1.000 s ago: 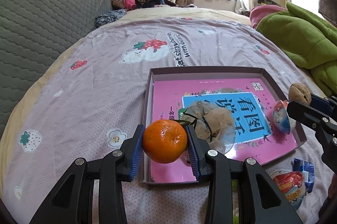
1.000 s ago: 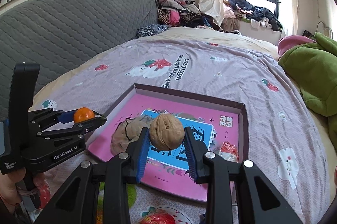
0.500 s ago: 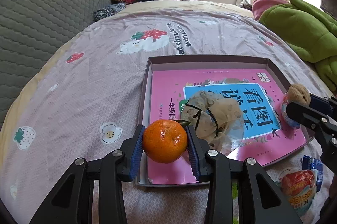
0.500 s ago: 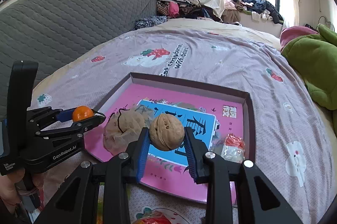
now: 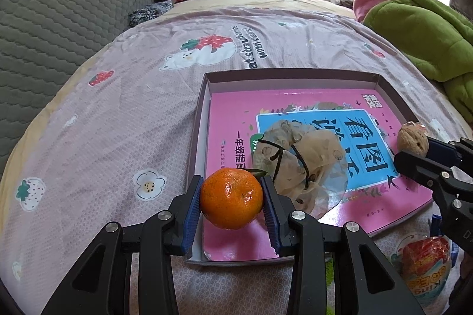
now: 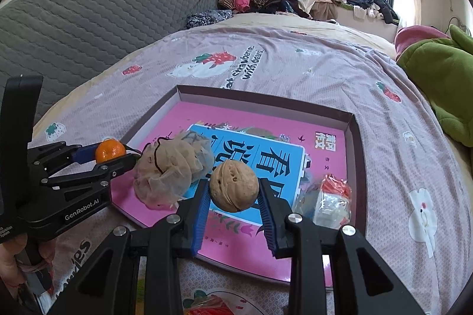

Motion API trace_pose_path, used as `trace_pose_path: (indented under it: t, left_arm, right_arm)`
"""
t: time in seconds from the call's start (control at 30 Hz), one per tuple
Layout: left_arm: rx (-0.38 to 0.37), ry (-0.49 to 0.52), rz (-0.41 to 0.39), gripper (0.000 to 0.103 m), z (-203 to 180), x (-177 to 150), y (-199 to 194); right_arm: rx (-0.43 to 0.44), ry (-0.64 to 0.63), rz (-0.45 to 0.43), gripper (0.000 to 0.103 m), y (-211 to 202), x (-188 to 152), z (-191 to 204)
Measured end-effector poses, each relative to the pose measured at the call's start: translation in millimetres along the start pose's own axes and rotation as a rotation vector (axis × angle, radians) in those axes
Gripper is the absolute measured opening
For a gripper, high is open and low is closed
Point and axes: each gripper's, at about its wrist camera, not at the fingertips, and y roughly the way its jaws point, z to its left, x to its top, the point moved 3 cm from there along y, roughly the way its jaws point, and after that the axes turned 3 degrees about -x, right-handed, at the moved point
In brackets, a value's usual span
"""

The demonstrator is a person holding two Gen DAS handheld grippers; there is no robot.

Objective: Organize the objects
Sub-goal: 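Lower the orange into the box with left tool while right tool lowers the walnut there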

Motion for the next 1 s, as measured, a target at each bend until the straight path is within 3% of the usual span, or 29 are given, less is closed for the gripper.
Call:
trace_pose_path:
  t: [1.0]
  left_arm:
    - [0.007, 0.032, 0.045, 0.040, -9, -3, 22]
  right_arm:
    - [-0.029, 0.028, 0.149, 0.033, 38, -20, -12]
